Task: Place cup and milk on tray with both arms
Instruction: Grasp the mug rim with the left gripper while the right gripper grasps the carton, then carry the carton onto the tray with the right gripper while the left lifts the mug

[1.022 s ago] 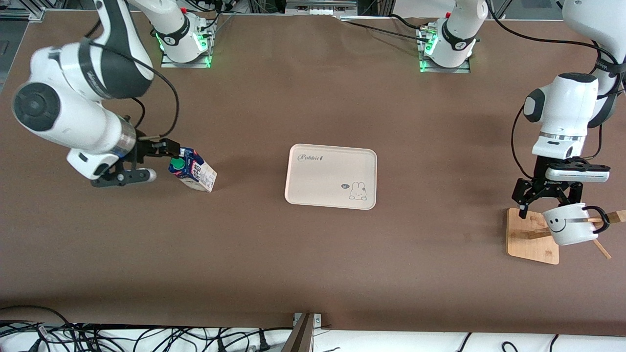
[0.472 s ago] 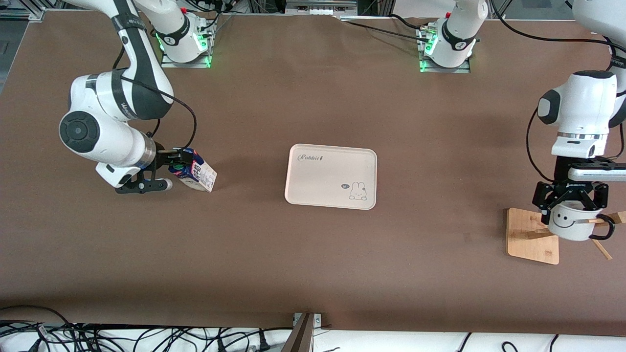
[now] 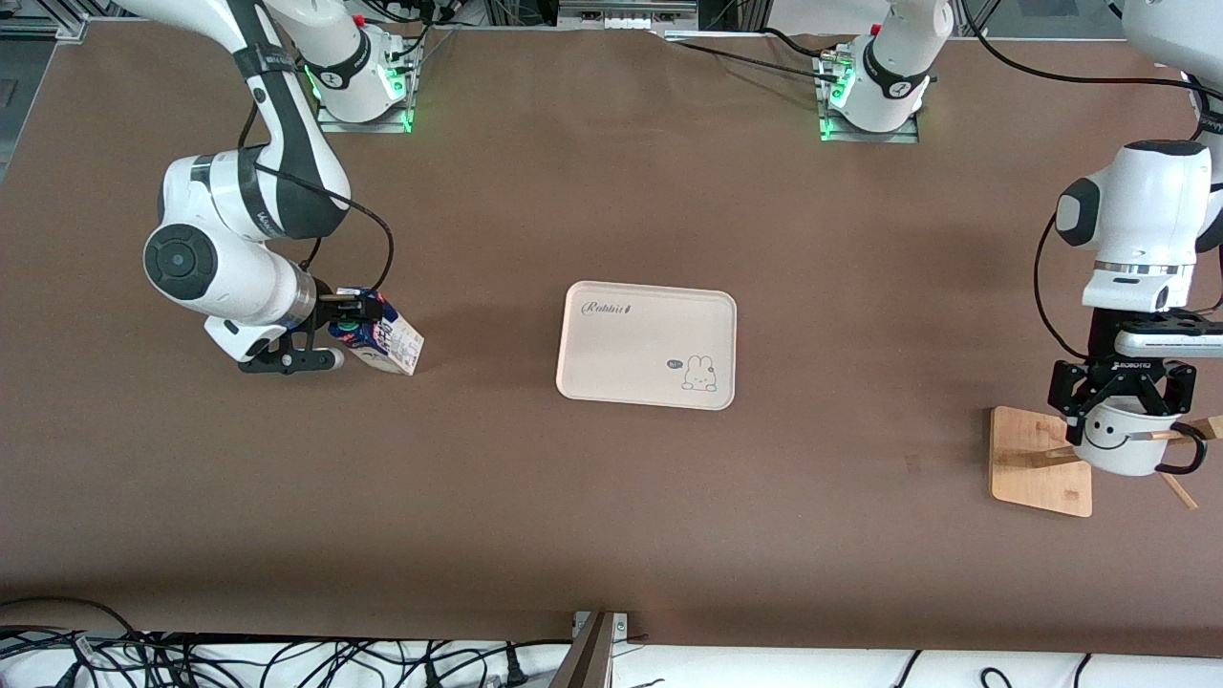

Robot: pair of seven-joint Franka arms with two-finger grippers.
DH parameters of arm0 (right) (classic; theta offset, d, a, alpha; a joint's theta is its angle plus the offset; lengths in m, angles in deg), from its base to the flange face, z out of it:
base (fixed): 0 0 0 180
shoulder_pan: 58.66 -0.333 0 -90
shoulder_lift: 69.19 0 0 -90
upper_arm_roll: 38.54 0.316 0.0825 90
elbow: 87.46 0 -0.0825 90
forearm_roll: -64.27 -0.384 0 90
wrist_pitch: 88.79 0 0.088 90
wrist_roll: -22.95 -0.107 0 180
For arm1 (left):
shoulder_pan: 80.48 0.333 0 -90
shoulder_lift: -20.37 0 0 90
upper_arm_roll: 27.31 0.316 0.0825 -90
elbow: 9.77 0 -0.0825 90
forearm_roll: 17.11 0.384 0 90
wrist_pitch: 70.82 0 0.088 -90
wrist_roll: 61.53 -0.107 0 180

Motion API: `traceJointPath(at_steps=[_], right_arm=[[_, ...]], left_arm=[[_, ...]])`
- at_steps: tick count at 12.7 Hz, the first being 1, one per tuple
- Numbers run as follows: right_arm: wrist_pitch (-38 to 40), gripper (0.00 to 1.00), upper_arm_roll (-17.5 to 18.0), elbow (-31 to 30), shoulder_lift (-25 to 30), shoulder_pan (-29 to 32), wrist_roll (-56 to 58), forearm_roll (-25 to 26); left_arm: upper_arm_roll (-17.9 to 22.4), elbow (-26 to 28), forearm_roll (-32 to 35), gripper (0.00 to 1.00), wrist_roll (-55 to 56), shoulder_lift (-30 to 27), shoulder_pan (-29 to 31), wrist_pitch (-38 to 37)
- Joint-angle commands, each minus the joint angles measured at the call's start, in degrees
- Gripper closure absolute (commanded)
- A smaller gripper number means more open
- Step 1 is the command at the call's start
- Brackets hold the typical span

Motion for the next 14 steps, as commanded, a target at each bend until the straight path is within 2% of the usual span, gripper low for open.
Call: traceJointPath(at_steps=[1,3,8,10,14], right_arm=[[-0.4,0.64,0.0,-0.6,1.9,-0.1,-0.7,-1.0],[0.6,0.64,0.4,1.3,2.0,-0.2,-2.1,-1.0],[4.7,0.64,7.7,8.9,1.3,-2.7,-10.3,-1.0],[4.1,0.64,9.5,11.9,-0.7,-6.5,-16.4,-1.0],[3.8,0.64,9.7,22.3,-8.8,-15.6,-26.0,-1.0]], left_arm=[[-0.1,1.2,2.1,1.0,0.3,0.1,0.9,0.2],[-0.1,2.2,2.2,1.0,0.2,0.1,1.0,0.2],[-0.1,2.9,4.4,1.0,0.7,0.4,1.2,0.2],[-0.1,3.0,4.4,1.0,1.0,0.4,1.2,0.2],[-1.8,2.9,4.5,1.0,1.4,-1.1,1.2,0.1]])
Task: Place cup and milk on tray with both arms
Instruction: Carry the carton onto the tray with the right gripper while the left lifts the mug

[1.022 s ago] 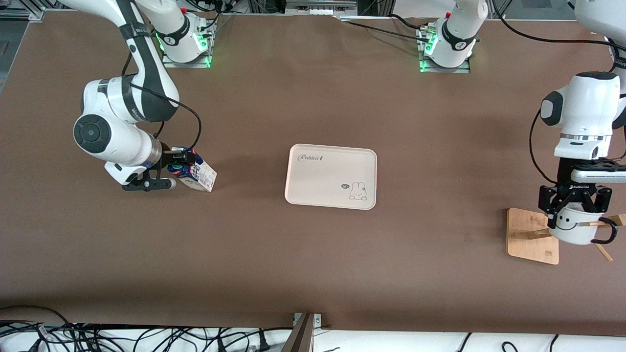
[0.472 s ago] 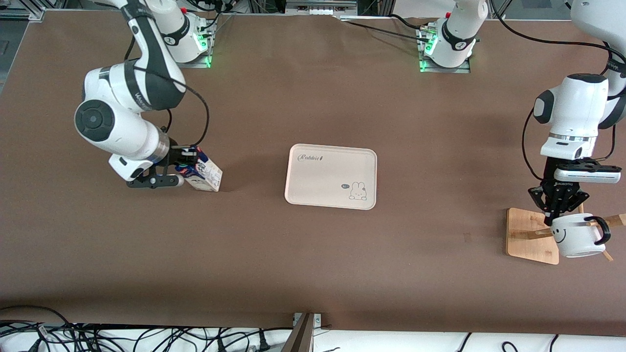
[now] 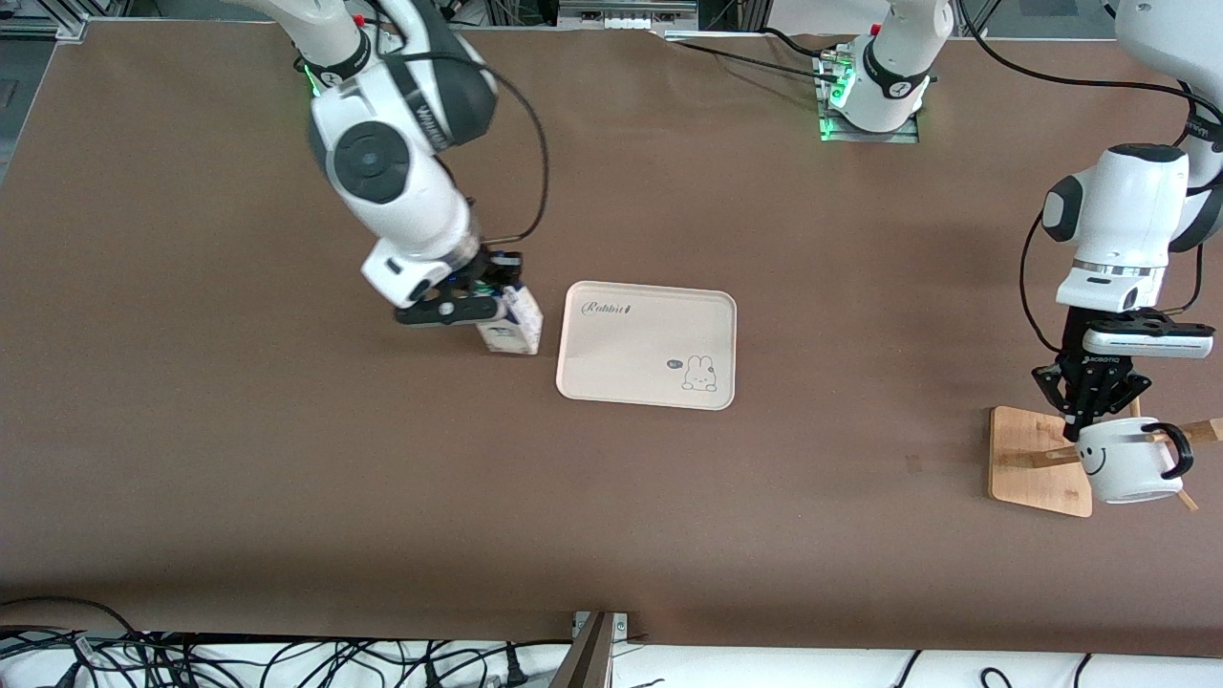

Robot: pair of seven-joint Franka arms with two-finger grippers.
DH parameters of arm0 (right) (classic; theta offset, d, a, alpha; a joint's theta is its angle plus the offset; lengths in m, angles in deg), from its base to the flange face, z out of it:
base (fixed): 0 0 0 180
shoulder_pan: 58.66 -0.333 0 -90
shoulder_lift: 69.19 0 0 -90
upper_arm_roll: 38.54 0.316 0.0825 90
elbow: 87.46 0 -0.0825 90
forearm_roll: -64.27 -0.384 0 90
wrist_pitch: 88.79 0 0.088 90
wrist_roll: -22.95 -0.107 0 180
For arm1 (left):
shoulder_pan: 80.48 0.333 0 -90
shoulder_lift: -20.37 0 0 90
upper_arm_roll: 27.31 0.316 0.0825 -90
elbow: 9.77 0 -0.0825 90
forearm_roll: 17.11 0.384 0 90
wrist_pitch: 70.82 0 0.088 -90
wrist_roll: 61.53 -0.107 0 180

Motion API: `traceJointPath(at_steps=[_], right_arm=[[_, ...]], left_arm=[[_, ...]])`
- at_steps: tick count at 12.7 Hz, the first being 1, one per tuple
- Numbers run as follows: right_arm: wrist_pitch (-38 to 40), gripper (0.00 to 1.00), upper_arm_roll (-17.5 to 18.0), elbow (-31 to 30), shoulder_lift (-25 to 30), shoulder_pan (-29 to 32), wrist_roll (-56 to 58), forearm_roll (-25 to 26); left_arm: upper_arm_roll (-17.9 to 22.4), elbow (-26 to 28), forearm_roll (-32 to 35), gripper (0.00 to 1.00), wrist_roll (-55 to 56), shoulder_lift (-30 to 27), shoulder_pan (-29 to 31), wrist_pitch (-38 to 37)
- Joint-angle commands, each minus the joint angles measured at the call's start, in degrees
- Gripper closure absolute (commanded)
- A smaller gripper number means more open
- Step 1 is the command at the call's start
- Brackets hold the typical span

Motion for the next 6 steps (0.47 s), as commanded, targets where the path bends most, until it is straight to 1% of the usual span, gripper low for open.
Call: traceJointPath(at_steps=[1,3,6], right_arm=[[0.4,0.64,-0.6,7.6,-6.6,-4.2,-4.6,-0.3],[-2.4,0.64,-0.6,7.6,-7.9,-5.9,-6.3,-0.2],[-3.2,0.64,-0.6,7.6,-9.0,-6.8,-6.3,0.0]], left_arm=[[-1.7,-0.2,2.0,1.0,1.2,-2.3,0.8,-0.3],[-2.0,-0.3,2.0,1.0,1.2,-2.9,0.7,-0.5],[-2.6,-0.2,2.0,1.0,1.3,-3.3,0.8,-0.5]])
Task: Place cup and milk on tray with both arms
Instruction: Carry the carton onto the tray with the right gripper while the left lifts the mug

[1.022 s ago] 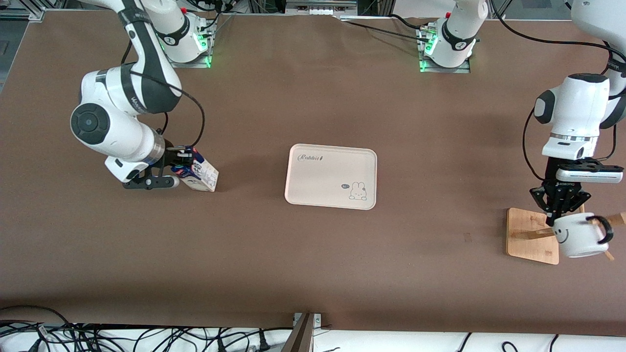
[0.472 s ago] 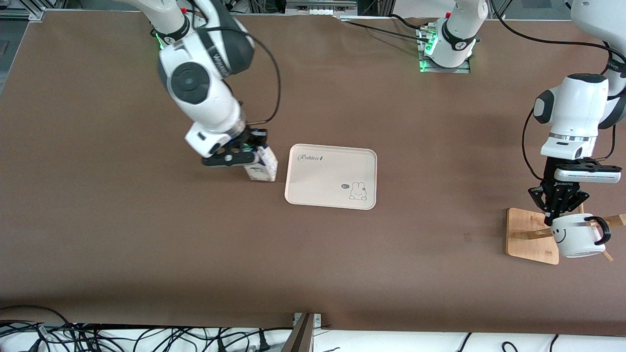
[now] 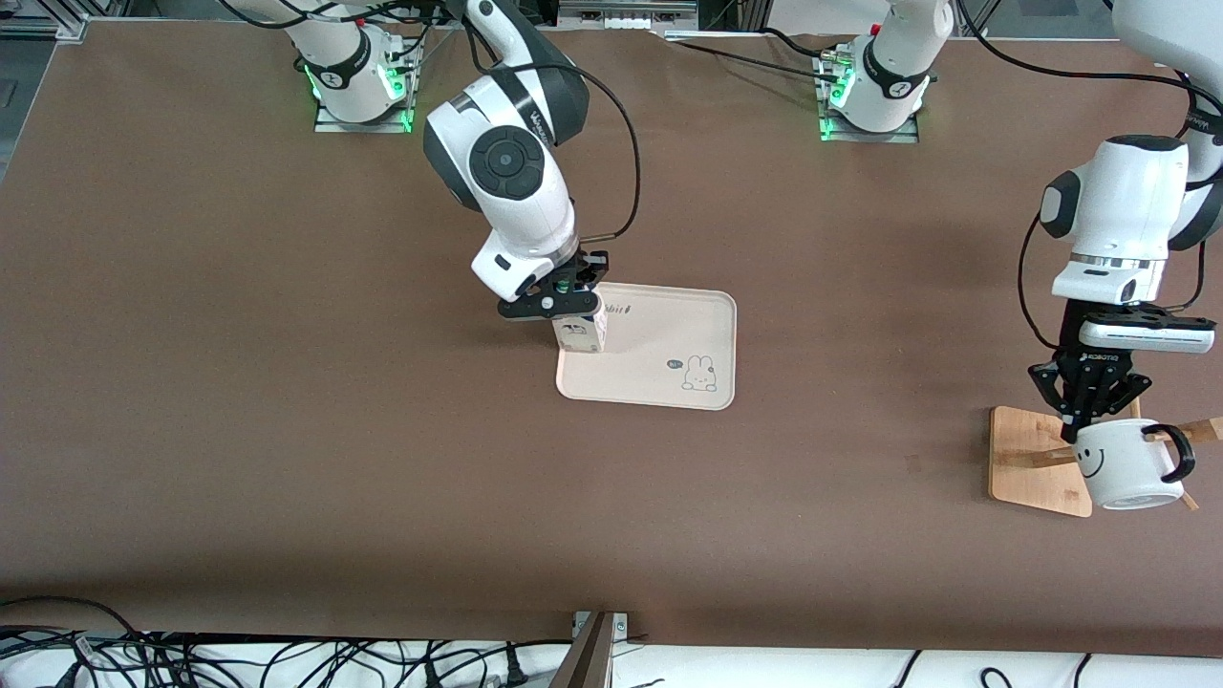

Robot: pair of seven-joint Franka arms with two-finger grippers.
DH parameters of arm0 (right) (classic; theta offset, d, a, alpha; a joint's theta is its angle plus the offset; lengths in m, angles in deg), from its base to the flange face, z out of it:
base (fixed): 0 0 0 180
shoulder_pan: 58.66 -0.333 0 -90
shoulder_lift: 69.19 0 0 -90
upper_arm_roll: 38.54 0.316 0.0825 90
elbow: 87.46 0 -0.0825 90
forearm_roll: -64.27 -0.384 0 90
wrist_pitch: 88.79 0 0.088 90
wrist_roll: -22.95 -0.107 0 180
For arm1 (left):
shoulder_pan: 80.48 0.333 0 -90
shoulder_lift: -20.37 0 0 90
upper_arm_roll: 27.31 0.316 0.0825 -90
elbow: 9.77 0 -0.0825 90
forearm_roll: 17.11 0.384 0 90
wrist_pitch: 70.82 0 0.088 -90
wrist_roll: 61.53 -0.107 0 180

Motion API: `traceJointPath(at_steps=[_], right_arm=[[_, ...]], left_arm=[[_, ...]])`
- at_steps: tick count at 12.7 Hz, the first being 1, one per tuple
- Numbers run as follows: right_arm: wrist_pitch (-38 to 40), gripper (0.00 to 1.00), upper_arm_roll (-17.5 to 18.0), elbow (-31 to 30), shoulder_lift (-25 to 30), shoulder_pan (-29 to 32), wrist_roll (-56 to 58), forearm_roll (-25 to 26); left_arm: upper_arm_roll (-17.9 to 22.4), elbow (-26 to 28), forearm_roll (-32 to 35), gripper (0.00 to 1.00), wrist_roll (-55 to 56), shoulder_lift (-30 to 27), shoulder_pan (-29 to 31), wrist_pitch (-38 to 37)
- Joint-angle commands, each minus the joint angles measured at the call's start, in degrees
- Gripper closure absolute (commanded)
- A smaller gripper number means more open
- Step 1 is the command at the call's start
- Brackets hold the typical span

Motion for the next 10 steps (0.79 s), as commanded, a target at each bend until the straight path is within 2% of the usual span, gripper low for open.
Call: traceJointPath(at_steps=[1,6,7,8,9,10], right_arm=[[-1.3,0.64,-0.6,1.6,-1.4,-1.3,-0.9,0.0],[-3.1,0.62,-0.7,1.6,-4.1,-2.3,-2.0,0.6],[-3.2,0.47,-0.7,1.6,-4.4,-2.3,-2.0,0.6],[-3.5,0.07,-0.8,1.6,-4.3,-2.3,-2.1,0.5],[-3.5,0.0,-1.0,1.7,-4.1,-2.3,-2.2,0.3],[-3.4,0.0,-1.1,2.5,-3.6,-2.1,-4.1,0.2]], left_arm=[[-1.2,0.0,2.0,1.0,1.7,-1.6,0.8,-0.5],[-5.6,0.0,1.9,1.0,4.7,-2.3,0.7,-1.8],[-6.3,0.0,1.9,1.0,5.4,-2.5,0.7,-2.5],[-7.2,0.1,1.9,1.0,5.7,-2.6,0.7,-3.0],[-8.1,0.1,2.0,1.0,5.7,-2.7,0.7,-3.8],[-9.1,0.2,1.9,1.0,5.7,-2.8,0.7,-5.8]])
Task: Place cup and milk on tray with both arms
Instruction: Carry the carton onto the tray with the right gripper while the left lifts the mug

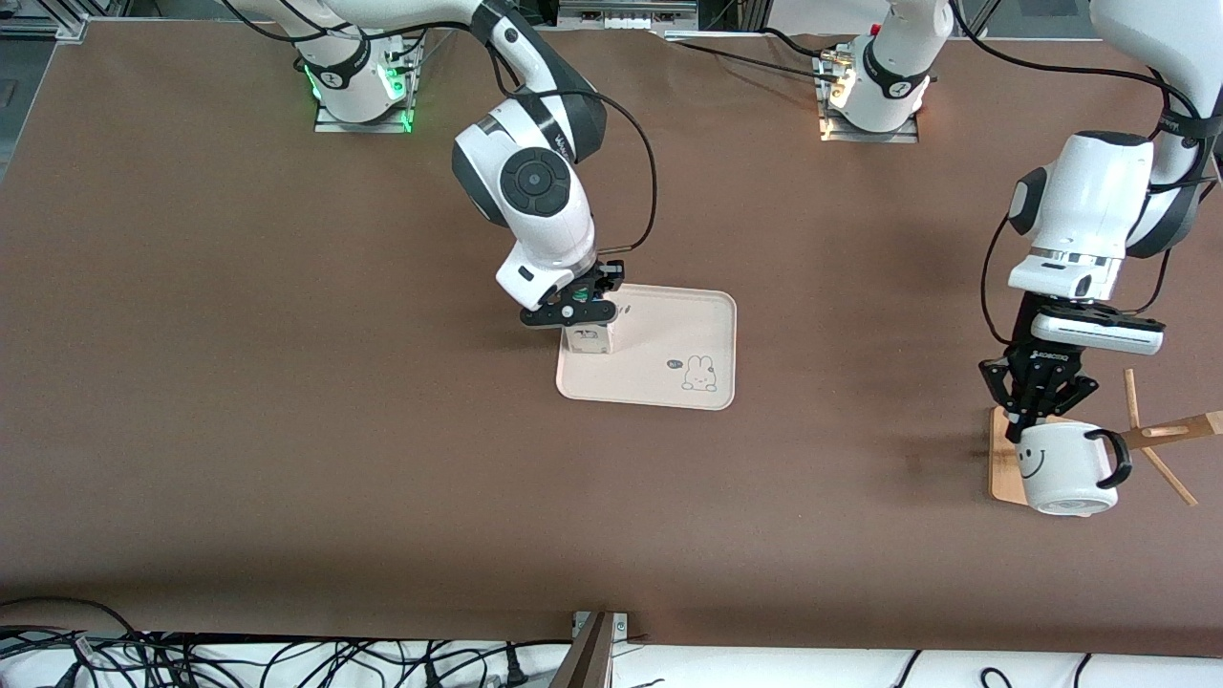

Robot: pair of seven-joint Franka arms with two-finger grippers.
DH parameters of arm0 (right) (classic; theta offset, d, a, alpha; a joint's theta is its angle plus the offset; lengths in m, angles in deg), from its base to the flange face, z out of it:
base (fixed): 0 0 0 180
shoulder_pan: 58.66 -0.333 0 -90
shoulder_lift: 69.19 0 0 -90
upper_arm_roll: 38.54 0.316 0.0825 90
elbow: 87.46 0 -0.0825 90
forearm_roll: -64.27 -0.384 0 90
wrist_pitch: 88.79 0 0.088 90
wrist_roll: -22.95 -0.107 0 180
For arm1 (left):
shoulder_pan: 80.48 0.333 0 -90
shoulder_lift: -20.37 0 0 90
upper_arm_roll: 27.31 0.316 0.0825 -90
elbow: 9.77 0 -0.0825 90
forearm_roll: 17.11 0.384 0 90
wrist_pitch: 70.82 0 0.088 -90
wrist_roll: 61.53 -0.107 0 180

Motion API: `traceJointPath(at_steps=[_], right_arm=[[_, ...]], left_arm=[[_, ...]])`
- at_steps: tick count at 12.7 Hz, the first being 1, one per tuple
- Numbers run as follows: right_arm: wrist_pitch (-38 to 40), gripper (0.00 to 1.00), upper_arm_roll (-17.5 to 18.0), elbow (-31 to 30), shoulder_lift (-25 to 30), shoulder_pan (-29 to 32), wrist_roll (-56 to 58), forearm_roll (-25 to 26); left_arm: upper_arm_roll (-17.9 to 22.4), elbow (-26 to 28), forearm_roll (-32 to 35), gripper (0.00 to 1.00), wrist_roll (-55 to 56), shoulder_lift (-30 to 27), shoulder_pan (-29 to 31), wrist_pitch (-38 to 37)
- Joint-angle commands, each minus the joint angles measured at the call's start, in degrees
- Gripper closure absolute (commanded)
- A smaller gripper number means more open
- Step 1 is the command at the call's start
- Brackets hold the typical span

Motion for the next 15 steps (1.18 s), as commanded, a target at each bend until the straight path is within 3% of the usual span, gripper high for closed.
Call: traceJointPath(at_steps=[1,5,10,15], right_arm=[[0.8,0.0,-0.8,4.0,0.5,-0.6,-5.3,0.2],[4.6,0.0,-2.3,5.0,6.3,-0.3,-6.8,0.0],[16.7,0.0,-12.1,4.5,15.8,0.1,1.0,-0.6],[25.7,0.0,-21.2,-0.3,24.6,0.1,12.6,-2.4]], left_arm=[[-3.3,0.2,1.9,1.0,1.8,-2.1,0.7,-6.2],[-8.3,-0.3,1.9,1.0,1.9,-4.8,0.7,-20.4],[-21.6,-6.8,1.0,1.0,7.5,-6.1,0.4,-52.3],[-27.4,-11.5,0.7,1.0,7.8,-4.5,-0.9,-68.7]])
